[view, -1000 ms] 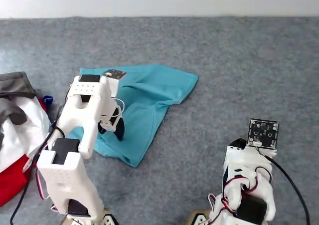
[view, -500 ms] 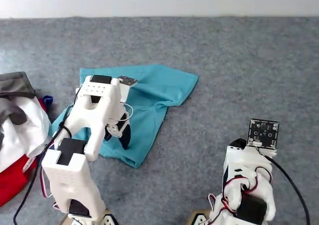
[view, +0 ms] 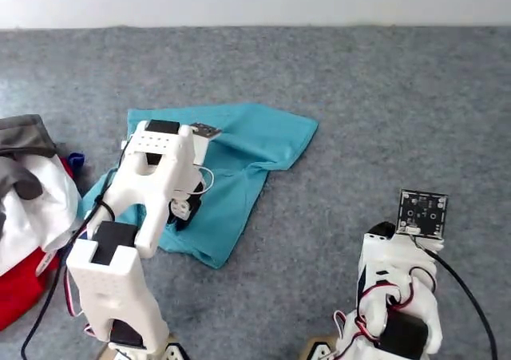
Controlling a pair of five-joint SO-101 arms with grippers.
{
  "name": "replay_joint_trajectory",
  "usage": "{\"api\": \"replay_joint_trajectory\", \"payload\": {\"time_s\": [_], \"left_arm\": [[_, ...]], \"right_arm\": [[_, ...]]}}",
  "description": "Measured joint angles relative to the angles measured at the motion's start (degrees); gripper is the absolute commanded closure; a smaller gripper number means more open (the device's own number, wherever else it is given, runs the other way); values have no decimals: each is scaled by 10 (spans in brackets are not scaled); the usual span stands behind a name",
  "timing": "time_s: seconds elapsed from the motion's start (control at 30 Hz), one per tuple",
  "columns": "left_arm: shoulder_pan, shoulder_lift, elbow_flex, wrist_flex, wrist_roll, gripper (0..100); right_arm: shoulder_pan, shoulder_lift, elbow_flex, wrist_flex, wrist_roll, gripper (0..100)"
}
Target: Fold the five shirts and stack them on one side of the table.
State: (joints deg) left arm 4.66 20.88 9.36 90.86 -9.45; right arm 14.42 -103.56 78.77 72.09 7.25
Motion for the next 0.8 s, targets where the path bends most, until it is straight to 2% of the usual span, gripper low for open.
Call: {"api": "replay_joint_trajectory", "payload": {"time_s": [0.17, 0.33, 0.5, 0.63, 0.8], "left_arm": [[0, -72, 0, 12, 2, 987], [0, -240, 0, 30, 0, 987], [-4, -423, 0, 40, 0, 987], [-59, -550, 0, 40, 0, 987], [-170, -674, 0, 40, -30, 987]], "right_arm": [[3, 0, 0, -14, 0, 988], [3, 6, 0, -16, 0, 989], [3, 103, -51, -33, -1, 989], [-25, 237, -147, -38, -27, 989], [-93, 434, -265, -42, -49, 988]]}}
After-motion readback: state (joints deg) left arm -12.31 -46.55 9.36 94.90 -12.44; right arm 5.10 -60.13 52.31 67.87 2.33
